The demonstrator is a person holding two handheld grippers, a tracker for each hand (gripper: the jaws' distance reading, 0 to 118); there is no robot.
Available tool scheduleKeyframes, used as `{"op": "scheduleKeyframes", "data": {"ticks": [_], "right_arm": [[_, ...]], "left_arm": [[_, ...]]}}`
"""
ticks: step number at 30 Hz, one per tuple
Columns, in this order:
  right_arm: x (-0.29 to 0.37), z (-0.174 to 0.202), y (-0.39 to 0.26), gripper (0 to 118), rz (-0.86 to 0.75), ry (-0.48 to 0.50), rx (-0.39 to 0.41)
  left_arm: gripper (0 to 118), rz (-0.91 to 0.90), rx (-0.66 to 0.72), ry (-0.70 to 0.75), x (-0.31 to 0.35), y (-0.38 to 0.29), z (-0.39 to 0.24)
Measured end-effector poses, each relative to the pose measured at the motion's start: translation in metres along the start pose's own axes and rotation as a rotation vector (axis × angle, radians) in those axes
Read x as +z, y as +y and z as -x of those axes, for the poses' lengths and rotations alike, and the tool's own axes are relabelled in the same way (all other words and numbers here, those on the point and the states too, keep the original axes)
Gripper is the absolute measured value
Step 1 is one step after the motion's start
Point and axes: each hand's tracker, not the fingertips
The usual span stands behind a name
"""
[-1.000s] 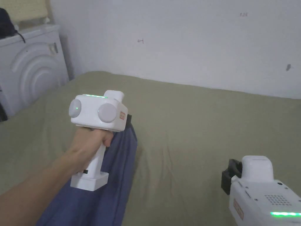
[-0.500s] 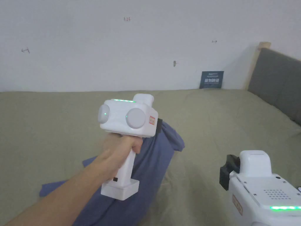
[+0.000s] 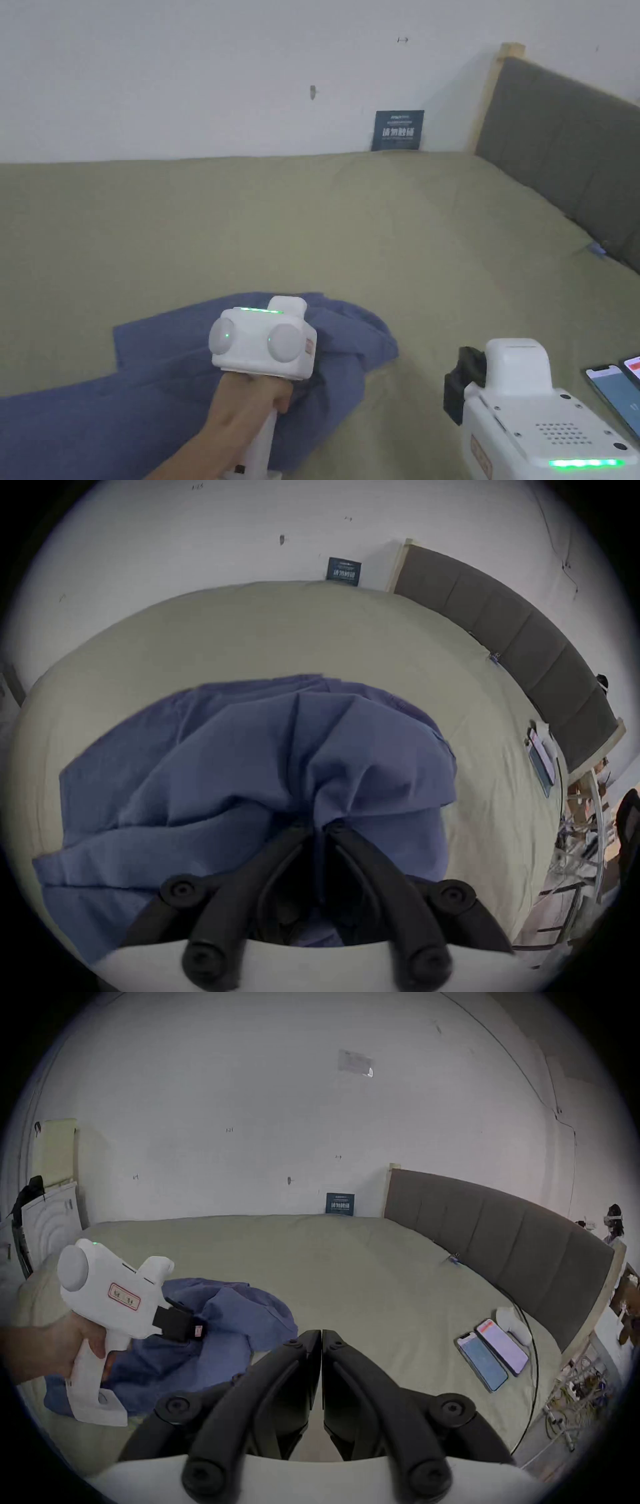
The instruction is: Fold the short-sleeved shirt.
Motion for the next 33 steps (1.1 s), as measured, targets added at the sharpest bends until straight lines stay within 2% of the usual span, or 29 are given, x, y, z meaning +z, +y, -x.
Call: {"op": "scheduleKeyframes", "data": {"ticks": [3,4,6,7,12,14,15,16,21,25,28,33], "right_arm": [[0.000,0.007,-0.003,7,0.006,0.010,-0.004],[0.001,0.009,-0.004,7,0.006,0.016,-0.010],[0.004,0.016,-0.004,7,0.010,0.027,-0.013],[0.008,0.019,-0.003,7,0.009,0.034,-0.007],[0.036,0.035,0.003,7,-0.022,0.071,-0.016],[0.052,0.042,0.007,7,-0.043,0.093,-0.020],[0.059,0.046,0.008,7,-0.050,0.103,-0.022],[0.067,0.050,0.008,7,-0.066,0.124,-0.027],[0.096,0.078,0.010,7,-0.108,0.188,0.003],[0.111,0.101,0.004,7,-0.138,0.232,-0.001],[0.111,0.117,0.001,7,-0.130,0.248,0.022],[0.102,0.132,0.002,7,-0.116,0.270,0.029]], "left_arm": [[7,-0.043,0.035,-0.041,0.010,-0.003,0.003],[27,-0.050,0.040,-0.052,0.014,-0.003,0.006],[102,-0.061,0.041,-0.051,0.030,-0.008,0.005],[118,-0.082,0.038,-0.048,0.040,-0.012,0.006],[105,-0.273,0.064,0.057,0.151,-0.053,0.021],[70,-0.362,0.072,0.129,0.189,-0.075,0.043],[39,-0.397,0.073,0.147,0.209,-0.088,0.050],[0,-0.422,0.076,0.194,0.230,-0.106,0.056],[0,-0.498,0.107,0.385,0.307,-0.186,0.088],[0,-0.523,0.212,0.439,0.354,-0.229,0.103],[0,-0.535,0.250,0.484,0.364,-0.241,0.118],[0,-0.503,0.302,0.450,0.351,-0.228,0.150]]}}
